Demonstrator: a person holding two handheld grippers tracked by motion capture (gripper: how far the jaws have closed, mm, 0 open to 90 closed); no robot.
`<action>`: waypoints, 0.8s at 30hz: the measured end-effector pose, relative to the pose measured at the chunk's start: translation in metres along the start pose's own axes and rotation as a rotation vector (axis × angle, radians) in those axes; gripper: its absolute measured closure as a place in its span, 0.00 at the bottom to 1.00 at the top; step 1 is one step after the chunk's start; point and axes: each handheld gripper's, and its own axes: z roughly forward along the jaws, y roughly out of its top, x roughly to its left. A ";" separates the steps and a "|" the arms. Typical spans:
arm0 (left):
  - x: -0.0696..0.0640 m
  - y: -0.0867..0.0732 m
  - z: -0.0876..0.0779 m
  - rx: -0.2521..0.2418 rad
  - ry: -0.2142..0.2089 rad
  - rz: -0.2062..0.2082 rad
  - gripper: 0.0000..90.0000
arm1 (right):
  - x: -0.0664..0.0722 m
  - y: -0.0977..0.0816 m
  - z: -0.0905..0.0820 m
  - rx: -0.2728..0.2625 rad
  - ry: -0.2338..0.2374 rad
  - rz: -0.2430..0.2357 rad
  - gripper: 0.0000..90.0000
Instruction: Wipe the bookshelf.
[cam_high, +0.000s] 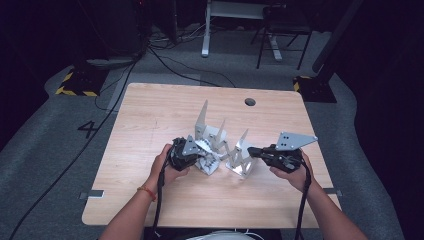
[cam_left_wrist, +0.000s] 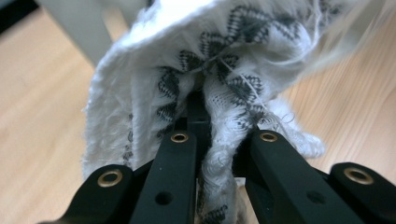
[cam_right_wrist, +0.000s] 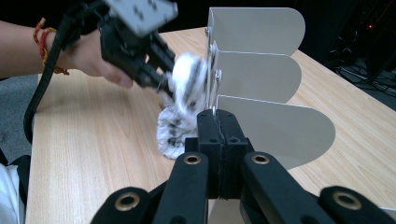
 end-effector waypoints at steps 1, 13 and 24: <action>0.002 -0.004 0.001 0.003 0.000 -0.010 0.93 | 0.000 0.000 0.000 0.000 0.000 0.000 1.00; 0.011 0.020 -0.039 -0.175 0.050 -0.037 0.93 | 0.001 0.001 0.001 -0.001 0.002 -0.001 1.00; -0.009 0.057 -0.051 -0.296 -0.006 0.028 0.93 | 0.003 0.002 0.003 -0.002 0.011 0.004 1.00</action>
